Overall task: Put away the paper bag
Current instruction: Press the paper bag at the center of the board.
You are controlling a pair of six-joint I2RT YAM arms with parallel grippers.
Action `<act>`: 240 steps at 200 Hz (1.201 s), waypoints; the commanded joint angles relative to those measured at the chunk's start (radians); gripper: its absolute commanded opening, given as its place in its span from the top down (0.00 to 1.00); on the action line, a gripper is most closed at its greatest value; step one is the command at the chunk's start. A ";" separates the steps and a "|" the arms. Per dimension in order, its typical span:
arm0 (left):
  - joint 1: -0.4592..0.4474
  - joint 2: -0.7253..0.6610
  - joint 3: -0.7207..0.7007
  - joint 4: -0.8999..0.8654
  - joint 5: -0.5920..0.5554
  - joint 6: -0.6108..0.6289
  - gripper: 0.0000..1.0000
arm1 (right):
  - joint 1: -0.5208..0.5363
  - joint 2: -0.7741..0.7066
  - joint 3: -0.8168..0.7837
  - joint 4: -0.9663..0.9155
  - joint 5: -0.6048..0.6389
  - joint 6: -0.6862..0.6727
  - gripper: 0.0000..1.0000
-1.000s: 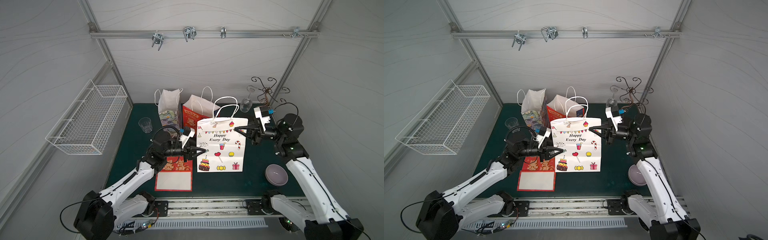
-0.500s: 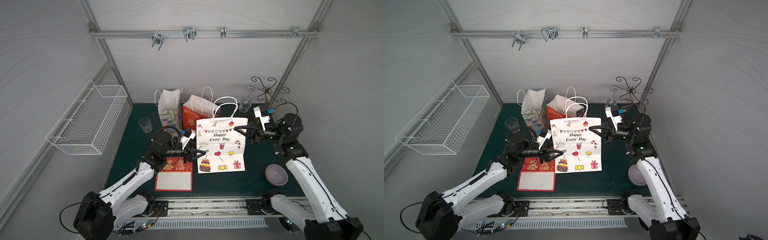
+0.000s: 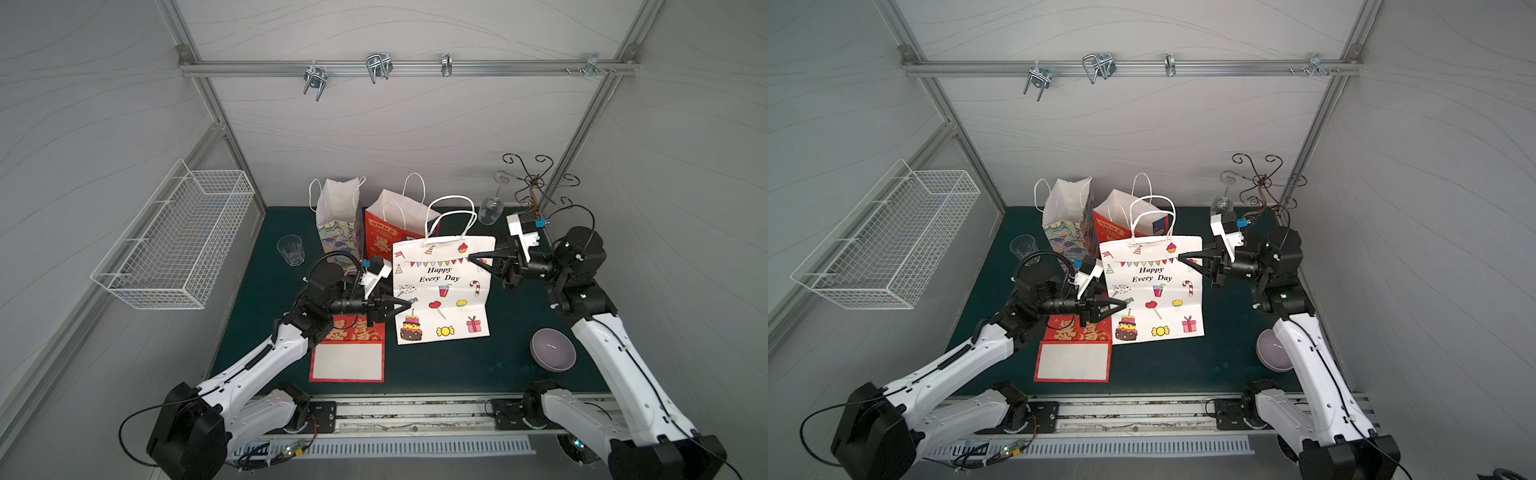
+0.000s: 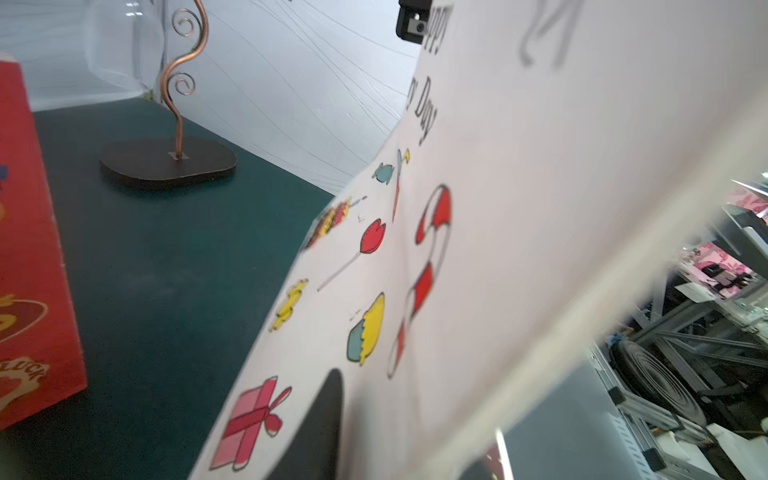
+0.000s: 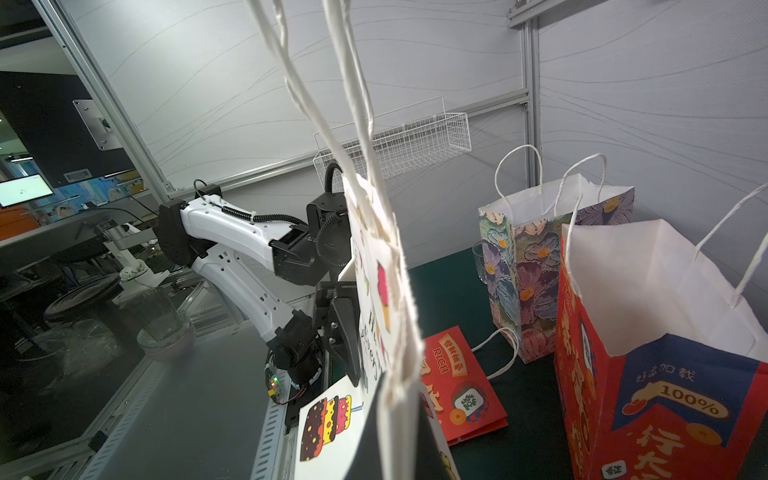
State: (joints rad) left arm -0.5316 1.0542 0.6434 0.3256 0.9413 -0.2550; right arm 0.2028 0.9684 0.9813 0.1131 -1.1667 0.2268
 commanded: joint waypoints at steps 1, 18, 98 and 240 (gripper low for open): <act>-0.005 0.015 0.066 0.201 -0.038 -0.118 0.53 | 0.004 -0.004 0.021 -0.016 0.001 -0.016 1.00; -0.011 0.041 0.088 0.255 -0.037 -0.168 0.62 | 0.014 0.005 0.028 -0.020 0.002 -0.017 1.00; -0.013 0.028 0.066 0.227 -0.041 -0.128 1.00 | 0.016 0.011 0.092 -0.102 0.033 -0.023 0.52; -0.012 0.021 0.079 0.253 0.004 -0.178 1.00 | -0.008 0.024 0.102 -0.370 -0.034 -0.259 0.41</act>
State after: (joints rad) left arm -0.5388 1.1000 0.6903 0.4992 0.9199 -0.4084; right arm 0.2024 1.0019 1.0992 -0.1360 -1.1603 0.0578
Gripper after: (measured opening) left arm 0.043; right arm 0.632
